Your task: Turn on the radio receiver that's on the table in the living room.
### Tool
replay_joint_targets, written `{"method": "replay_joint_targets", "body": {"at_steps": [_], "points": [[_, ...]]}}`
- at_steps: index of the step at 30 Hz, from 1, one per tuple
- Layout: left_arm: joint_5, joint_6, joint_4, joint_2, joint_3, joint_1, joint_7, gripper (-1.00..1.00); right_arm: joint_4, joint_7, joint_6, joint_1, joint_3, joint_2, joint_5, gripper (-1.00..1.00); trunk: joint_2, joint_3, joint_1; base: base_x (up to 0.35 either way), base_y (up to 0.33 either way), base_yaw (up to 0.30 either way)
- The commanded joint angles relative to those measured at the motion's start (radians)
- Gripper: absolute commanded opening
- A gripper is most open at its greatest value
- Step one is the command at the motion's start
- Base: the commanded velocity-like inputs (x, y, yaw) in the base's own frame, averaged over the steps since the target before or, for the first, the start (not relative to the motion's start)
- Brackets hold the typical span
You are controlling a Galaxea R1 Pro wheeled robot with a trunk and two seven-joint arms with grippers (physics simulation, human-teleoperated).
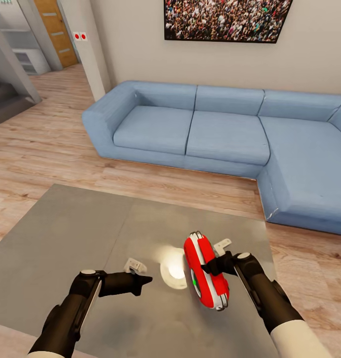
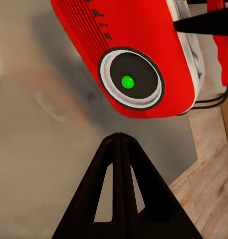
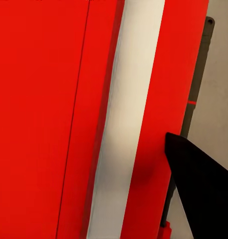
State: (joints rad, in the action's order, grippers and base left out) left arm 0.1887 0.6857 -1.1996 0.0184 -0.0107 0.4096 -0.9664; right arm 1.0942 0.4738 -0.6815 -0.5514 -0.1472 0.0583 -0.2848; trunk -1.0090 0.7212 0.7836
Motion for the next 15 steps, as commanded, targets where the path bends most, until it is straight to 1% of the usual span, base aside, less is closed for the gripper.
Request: {"method": "replay_joint_targets", "body": {"at_steps": [1, 10, 15], "points": [[0.0, 0.0, 0.0, 0.0, 0.0, 0.0, 0.0, -1.0, -0.005, 0.0, 0.007, 0.0, 0.0, 0.0, 0.002, -1.0, 0.0, 0.0, 0.0, 0.0, 0.0, 0.0], [0.0, 0.0, 0.0, 0.0, 0.0, 0.0, 0.0, -1.0, -0.02, -0.002, 0.019, 0.0, 0.002, 0.0, 0.002, -1.0, 0.0, 0.0, 0.0, 0.0, 0.0, 0.0], [0.0, 0.0, 0.0, 0.0, 0.0, 0.0, 0.0, -1.0, -0.024, -0.028, 0.018, -0.001, 0.002, 0.0, 0.002, -1.0, 0.0, 0.0, 0.0, 0.0, 0.0, 0.0]]}}
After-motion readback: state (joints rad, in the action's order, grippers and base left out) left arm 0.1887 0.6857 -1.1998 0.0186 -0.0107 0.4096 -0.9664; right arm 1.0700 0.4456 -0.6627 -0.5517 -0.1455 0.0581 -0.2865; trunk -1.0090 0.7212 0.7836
